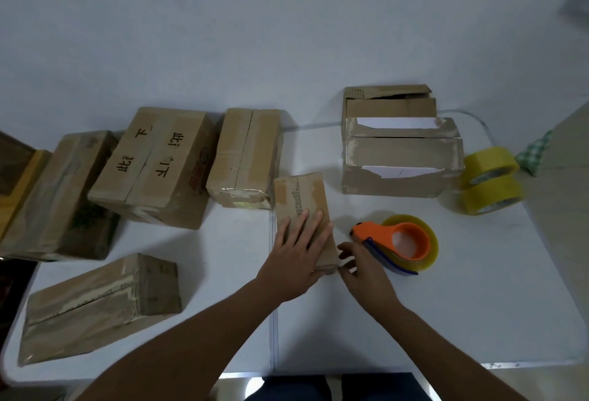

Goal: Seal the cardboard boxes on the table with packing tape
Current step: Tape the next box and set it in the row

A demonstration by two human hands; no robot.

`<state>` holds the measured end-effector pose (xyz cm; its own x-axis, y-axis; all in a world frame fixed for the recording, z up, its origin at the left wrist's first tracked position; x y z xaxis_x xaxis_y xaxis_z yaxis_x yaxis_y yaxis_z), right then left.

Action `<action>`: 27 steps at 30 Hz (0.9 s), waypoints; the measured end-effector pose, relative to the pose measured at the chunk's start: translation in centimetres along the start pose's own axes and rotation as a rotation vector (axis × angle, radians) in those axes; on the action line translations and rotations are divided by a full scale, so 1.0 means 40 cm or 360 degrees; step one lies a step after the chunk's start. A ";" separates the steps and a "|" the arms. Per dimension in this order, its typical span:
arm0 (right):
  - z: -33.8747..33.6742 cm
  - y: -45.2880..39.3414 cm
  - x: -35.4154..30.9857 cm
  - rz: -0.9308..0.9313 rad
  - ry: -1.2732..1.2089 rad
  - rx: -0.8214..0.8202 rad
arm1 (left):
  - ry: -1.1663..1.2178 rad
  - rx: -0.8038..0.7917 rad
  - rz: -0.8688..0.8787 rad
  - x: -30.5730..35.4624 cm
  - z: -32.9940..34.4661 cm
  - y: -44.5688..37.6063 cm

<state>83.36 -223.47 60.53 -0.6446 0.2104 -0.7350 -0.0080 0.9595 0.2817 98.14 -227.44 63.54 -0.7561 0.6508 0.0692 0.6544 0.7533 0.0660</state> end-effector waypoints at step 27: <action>-0.021 -0.007 -0.269 -0.0782 0.0868 -0.0051 | 0.2315 0.0541 -0.1497 -0.173 -0.064 0.218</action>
<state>89.65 -226.16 68.87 -0.8495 -0.3741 -0.3721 -0.4111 0.9113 0.0224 109.11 -225.63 66.19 -0.0968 -0.4367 0.8944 -0.1316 0.8963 0.4234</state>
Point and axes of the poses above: each hand's wrist, its own y-axis away from the middle knuckle, its own z-axis out of the palm, x = y × z, the point moved 6 cm from there along -y, towards the middle knuckle, and after that the axes turned 3 degrees about y, right-handed, at the moved point
